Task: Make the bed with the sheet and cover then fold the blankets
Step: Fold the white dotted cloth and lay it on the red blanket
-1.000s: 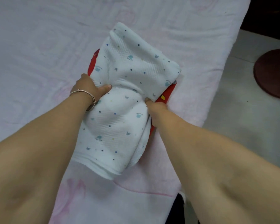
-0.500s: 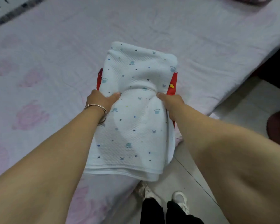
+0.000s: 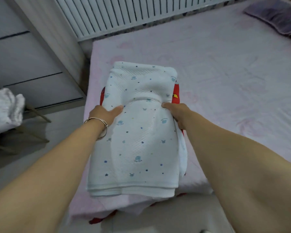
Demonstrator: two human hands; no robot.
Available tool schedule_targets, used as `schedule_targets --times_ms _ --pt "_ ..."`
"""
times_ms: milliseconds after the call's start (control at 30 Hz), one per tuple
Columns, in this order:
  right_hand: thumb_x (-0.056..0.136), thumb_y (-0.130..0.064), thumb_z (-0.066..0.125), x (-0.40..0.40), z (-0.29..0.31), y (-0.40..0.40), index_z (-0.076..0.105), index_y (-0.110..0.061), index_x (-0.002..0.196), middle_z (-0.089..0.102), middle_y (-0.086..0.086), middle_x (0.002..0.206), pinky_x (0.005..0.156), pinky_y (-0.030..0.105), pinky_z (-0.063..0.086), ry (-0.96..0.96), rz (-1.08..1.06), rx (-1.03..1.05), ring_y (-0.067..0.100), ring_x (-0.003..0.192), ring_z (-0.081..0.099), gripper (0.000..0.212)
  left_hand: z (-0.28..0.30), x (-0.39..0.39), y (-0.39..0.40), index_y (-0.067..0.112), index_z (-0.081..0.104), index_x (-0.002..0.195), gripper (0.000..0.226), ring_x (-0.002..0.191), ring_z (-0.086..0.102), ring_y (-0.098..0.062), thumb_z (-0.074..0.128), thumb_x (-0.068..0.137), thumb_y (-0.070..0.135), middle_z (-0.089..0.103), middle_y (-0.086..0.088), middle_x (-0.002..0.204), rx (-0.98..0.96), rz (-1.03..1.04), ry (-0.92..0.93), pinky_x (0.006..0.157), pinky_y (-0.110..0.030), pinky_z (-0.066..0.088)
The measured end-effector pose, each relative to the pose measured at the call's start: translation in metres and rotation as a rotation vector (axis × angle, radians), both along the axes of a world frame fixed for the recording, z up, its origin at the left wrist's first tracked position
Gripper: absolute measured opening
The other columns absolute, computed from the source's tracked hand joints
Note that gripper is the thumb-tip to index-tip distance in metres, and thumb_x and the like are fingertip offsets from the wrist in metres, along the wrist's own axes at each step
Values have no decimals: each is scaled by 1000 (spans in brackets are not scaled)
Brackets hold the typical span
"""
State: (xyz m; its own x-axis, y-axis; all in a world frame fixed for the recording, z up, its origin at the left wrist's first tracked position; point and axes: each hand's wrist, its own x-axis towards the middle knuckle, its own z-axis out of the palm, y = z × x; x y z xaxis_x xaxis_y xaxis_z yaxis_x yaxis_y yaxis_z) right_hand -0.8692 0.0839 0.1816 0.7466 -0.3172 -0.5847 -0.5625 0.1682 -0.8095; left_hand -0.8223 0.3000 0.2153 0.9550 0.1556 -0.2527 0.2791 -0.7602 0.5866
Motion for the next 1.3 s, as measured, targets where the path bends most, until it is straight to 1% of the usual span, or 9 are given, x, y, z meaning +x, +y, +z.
schedule_targets --times_ms 100,233,367,533,800,867,1000,1067,1300 --pt "78 -30 69 17 23 83 59 -11 110 66 9 102 92 40 52 -12 112 -25 28 94 65 38 21 -2 91 2 51 128 76 116 56 -31 68 75 53 56 -16 131 -49 66 -20 93 -34 43" --pt "86 -27 61 39 56 212 55 -12 104 61 4 85 73 31 48 -57 251 -2 19 71 58 24 54 -2 222 1 52 125 73 104 57 -30 67 75 51 59 -15 124 -105 137 -50 85 -33 43" --pt "88 -26 57 57 80 317 52 -11 102 60 5 82 55 25 45 -95 356 -14 18 67 57 21 79 3 328 -2 49 128 61 102 57 -32 58 86 41 57 -18 123 -114 207 -81 78 -30 38" --pt "87 -27 55 86 91 406 54 -10 103 63 9 95 61 25 48 -111 424 -41 19 71 59 24 94 16 419 -2 46 130 61 92 50 -27 55 88 42 55 -19 126 -125 250 -88 78 -31 37" --pt "84 -28 56 171 98 478 56 -9 99 64 12 99 78 32 51 -117 434 -127 26 83 61 23 90 91 491 -2 47 129 61 102 56 -31 55 88 43 56 -18 126 -192 255 -85 86 -33 40" --pt "84 -29 56 203 100 495 56 -11 95 64 11 99 73 30 50 -123 434 -160 26 83 60 21 90 123 504 -2 46 130 61 94 51 -27 55 89 42 56 -18 127 -202 234 -83 83 -30 38" --pt "85 -29 56 270 103 516 53 -11 100 61 9 98 60 24 45 -130 395 -177 21 75 58 24 90 197 531 -1 48 129 64 104 57 -33 55 87 47 58 -17 124 -229 216 -75 90 -36 43" --pt "85 -30 56 307 107 526 52 -10 103 60 9 99 56 23 44 -137 366 -186 21 74 58 27 91 238 544 -1 50 127 63 98 57 -30 55 87 48 60 -15 118 -265 198 -69 85 -33 42" --pt "84 -31 58 419 117 550 52 -8 103 62 13 104 73 31 48 -107 321 -225 29 89 60 30 96 358 565 2 56 118 52 80 59 -23 57 88 43 61 -11 100 -352 138 -44 73 -27 44"
